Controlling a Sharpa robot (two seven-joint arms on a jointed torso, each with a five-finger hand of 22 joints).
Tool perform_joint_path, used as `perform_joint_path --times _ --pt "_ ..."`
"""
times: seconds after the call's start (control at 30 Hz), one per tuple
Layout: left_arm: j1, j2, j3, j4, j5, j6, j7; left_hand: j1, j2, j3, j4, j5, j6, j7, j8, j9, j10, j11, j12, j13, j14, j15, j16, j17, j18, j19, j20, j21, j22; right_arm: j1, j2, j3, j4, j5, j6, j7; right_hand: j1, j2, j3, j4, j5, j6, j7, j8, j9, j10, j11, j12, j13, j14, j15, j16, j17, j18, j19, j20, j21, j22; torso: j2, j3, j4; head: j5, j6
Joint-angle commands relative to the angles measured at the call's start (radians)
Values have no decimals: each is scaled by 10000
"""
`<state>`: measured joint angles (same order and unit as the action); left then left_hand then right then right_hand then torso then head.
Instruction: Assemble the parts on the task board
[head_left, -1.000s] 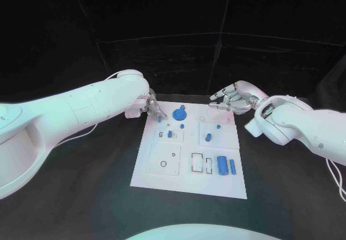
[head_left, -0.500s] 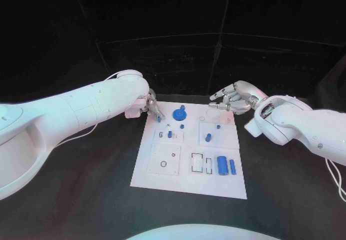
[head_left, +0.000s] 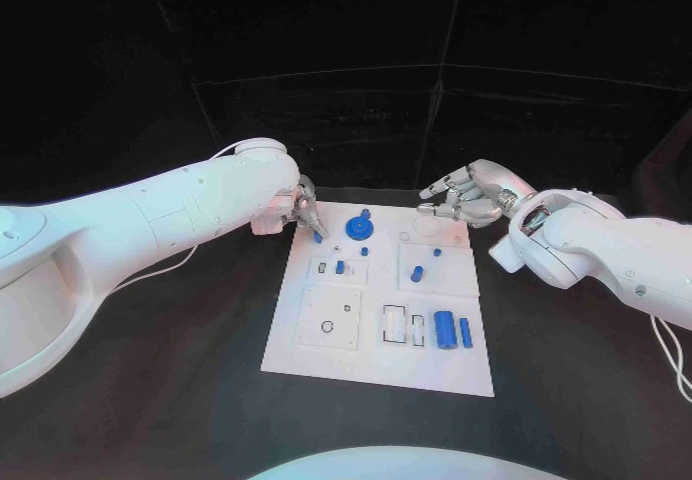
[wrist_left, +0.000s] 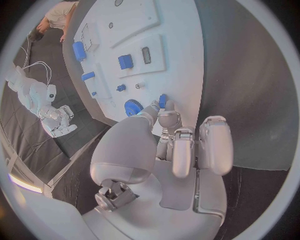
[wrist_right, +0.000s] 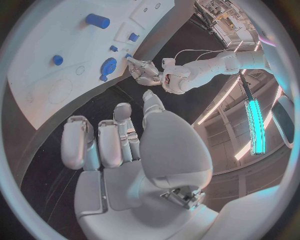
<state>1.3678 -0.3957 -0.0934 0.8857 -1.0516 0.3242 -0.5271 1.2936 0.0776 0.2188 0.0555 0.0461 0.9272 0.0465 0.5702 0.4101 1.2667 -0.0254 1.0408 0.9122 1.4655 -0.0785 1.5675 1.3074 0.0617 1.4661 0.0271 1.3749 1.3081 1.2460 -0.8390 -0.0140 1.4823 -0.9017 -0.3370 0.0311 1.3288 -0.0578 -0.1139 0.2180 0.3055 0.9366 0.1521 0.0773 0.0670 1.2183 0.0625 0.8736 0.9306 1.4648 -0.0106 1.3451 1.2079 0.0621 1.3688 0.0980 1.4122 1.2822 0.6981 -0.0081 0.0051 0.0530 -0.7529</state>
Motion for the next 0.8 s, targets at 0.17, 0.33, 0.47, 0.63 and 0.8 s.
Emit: perform_joint_path --times 0.17,0.33,0.47,0.63,0.8 --pt "8 -281 4 386 -62 -592 422 135 -40 670 -465 10 83 -7 67 43 100 -17 -57 -31 1053 -64 32 2634 -39 68 -56 -27 102 17 -6 5 5 -15 15 93 -9 89 -70 0 52 -26 -11 3 12 -63 4 -5 18 305 -17 -50 -20 71 -55 12 -46 -17 -11 1 24 -5 -18" --pt "18 -730 9 1110 -62 -1110 492 66 -268 1062 -656 7 125 -25 76 46 189 -28 -75 -29 1053 -75 32 2634 -43 82 -65 -13 133 17 -30 5 -5 -15 9 95 -9 89 -70 0 52 -26 -11 3 12 -63 4 -5 18 305 -17 -50 -20 71 -55 12 -46 -17 -21 -1 42 -5 -11" --pt "20 -1168 11 1877 -62 -1545 549 -38 -439 1405 -767 11 176 -32 90 49 278 -42 -68 -11 1053 -84 32 2634 -49 100 -71 10 172 17 -47 5 -16 -15 5 97 -9 89 -70 0 52 -26 -11 3 12 -63 4 -5 18 305 -17 -50 -20 71 -55 12 -46 -17 -23 -5 25 27 -4" --pt "2 -1776 3 2968 -66 -2160 626 -192 -700 1912 -917 15 237 -53 106 50 394 -58 -63 7 1053 -93 32 2634 -66 140 -77 70 260 17 -74 5 -36 -15 1 102 -9 92 -75 1 52 -24 -11 4 12 -62 4 -6 14 307 -17 -48 -15 69 -51 12 -44 -12 -18 -5 26 54 -2" --pt "-118 -2251 -5 3778 -265 -2729 714 -349 -882 2339 -999 22 287 -58 130 54 486 -62 -52 20 1053 -99 32 2634 -77 171 -80 112 323 17 -87 5 -42 -15 0 106 -9 92 -75 1 52 -24 -11 4 12 -62 4 -6 14 307 -17 -48 -15 69 -51 12 -44 -12 -23 -8 43 87 7"
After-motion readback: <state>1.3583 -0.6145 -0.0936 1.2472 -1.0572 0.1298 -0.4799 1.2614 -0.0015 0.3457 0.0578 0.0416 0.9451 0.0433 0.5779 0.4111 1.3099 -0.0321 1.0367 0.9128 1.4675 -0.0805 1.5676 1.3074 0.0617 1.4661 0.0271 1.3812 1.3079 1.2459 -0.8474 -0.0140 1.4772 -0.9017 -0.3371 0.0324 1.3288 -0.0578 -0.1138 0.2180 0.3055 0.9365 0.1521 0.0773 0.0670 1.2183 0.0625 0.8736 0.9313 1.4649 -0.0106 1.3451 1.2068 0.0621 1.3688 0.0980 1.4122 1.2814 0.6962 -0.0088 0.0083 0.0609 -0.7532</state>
